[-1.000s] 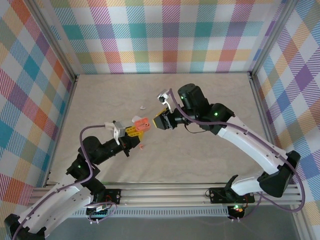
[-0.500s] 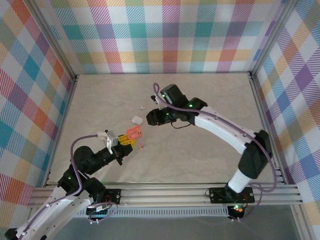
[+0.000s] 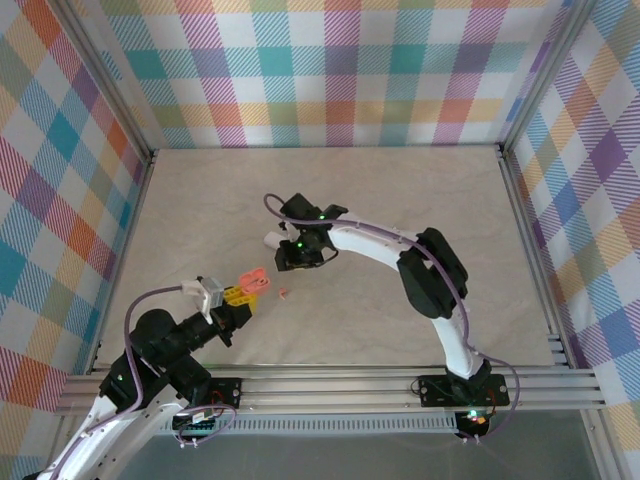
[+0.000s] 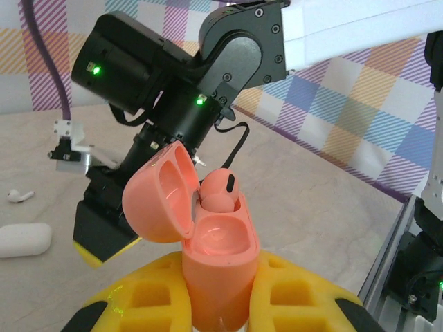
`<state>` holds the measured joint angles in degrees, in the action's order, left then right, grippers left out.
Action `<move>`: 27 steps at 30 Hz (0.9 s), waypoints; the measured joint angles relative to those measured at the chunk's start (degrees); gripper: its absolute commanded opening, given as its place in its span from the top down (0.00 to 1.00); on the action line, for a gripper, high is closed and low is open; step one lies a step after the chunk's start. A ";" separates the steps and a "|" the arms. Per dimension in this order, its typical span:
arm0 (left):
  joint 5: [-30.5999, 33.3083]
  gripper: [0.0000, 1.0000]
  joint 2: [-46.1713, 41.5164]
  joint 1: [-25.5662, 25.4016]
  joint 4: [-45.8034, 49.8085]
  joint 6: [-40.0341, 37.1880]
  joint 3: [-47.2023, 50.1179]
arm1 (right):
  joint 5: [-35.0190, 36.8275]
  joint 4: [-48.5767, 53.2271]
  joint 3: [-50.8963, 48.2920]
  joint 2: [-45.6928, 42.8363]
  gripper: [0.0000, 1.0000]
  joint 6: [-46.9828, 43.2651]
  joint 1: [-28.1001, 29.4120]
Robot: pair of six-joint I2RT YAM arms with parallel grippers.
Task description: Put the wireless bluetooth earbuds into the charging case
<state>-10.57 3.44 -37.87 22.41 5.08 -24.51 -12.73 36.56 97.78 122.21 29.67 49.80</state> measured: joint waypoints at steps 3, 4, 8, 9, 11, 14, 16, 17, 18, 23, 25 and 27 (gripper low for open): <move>1.18 1.00 -0.04 0.00 1.29 0.04 -0.02 | 1.53 2.40 2.86 2.08 0.54 0.26 1.16; 1.42 1.00 -0.04 0.00 1.53 0.04 -0.02 | 1.95 2.86 3.43 2.51 0.53 0.37 1.40; 2.43 1.00 -0.04 0.00 1.88 0.04 -0.02 | 5.35 5.51 4.50 3.21 0.52 1.25 2.82; 2.60 1.00 -0.04 0.00 1.90 0.02 -0.02 | 6.51 6.05 4.61 3.23 0.52 1.44 3.23; 2.73 1.00 -0.04 0.00 1.90 0.02 -0.02 | 9.01 6.91 4.68 3.26 0.52 1.95 4.00; 2.78 1.00 -0.26 0.00 2.14 0.04 -0.02 | 11.82 8.02 4.79 3.34 0.53 2.95 5.14; 2.78 1.00 -0.44 0.00 2.23 0.04 -0.02 | 12.68 8.61 5.14 3.65 0.55 3.19 5.79; 2.78 1.00 -0.57 0.00 2.38 0.04 -0.02 | 13.00 8.96 5.57 3.93 0.56 3.39 6.10; 2.78 1.00 -0.68 0.00 2.58 0.04 -0.04 | 13.22 9.22 6.03 4.20 0.56 3.58 6.32; 2.75 1.00 -0.70 0.00 2.58 0.02 -0.04 | 13.20 9.22 6.84 4.90 0.55 4.39 7.39; 2.75 1.00 -0.70 0.00 2.60 0.02 -0.04 | 13.16 9.20 6.84 5.05 0.54 4.50 7.65; 2.75 1.00 -0.70 0.00 2.67 0.02 -0.07 | 13.16 9.18 6.93 5.49 0.53 4.66 7.67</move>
<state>-7.81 2.74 -37.87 25.08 5.10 -24.58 0.43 45.74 104.71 127.70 34.33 57.47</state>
